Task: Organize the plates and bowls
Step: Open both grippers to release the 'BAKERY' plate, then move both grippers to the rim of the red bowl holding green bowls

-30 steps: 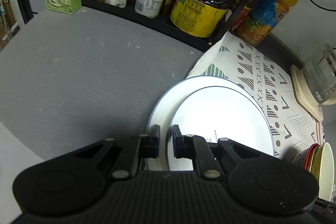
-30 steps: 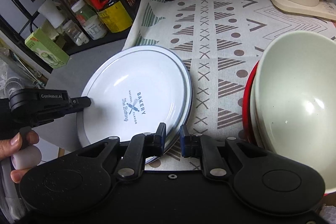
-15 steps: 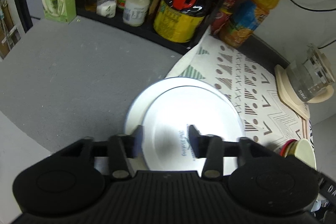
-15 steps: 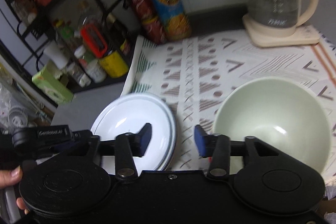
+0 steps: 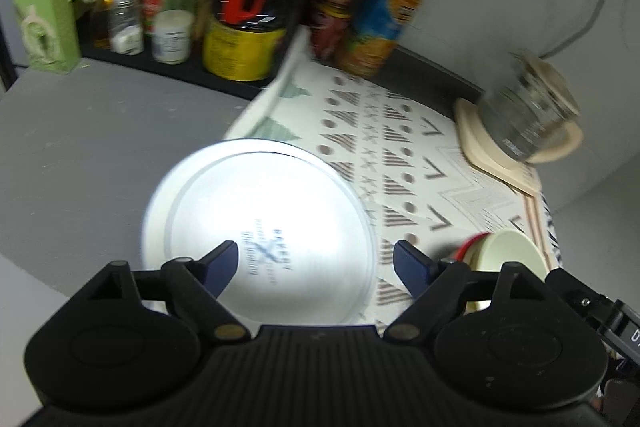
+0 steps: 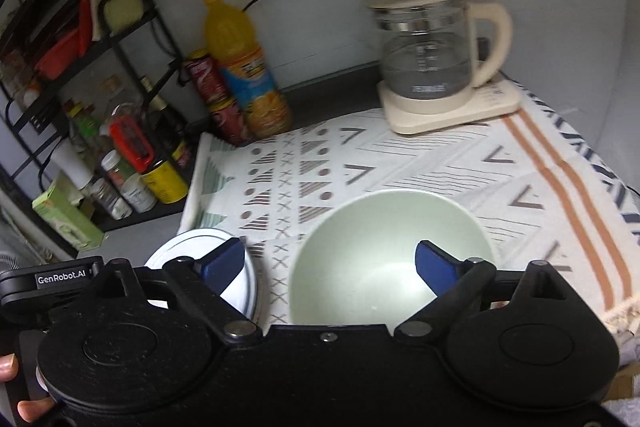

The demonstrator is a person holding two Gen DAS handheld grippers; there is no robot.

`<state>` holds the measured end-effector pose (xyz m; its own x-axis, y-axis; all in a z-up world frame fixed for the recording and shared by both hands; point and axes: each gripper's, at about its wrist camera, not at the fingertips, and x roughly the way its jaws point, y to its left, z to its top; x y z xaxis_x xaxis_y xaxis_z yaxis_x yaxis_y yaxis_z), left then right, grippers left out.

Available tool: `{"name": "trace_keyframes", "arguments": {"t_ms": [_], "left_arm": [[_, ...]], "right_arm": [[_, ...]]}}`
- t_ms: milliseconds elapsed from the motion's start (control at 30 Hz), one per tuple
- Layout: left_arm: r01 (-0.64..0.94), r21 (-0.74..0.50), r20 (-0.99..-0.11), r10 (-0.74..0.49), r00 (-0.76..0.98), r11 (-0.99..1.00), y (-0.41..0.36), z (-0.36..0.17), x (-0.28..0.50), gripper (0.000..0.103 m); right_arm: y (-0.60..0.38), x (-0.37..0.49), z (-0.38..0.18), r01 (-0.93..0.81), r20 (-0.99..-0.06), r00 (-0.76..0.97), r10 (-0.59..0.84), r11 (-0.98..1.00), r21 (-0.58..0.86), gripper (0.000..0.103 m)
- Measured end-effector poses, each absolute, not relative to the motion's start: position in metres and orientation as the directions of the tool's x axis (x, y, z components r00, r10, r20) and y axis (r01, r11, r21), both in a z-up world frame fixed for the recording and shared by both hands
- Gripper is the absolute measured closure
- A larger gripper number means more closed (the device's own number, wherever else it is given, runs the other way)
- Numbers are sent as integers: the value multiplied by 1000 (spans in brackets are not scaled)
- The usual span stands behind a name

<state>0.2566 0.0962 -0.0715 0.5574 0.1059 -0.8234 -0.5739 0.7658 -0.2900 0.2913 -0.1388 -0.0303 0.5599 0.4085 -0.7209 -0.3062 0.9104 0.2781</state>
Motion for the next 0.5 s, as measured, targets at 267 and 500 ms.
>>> {"name": "trace_keyframes", "arguments": {"t_ms": [267,500], "left_arm": [[-503,-318,-814,41,579,803,65,-70,274,20],[-445,-321,-815,-4,580,836,42,-72,288,20]], "right_arm": [[-172,287,-42,-205,-744,572,346,938,278,8],[-198,284,-54,-130,-759,572,312,948,292,8]]}}
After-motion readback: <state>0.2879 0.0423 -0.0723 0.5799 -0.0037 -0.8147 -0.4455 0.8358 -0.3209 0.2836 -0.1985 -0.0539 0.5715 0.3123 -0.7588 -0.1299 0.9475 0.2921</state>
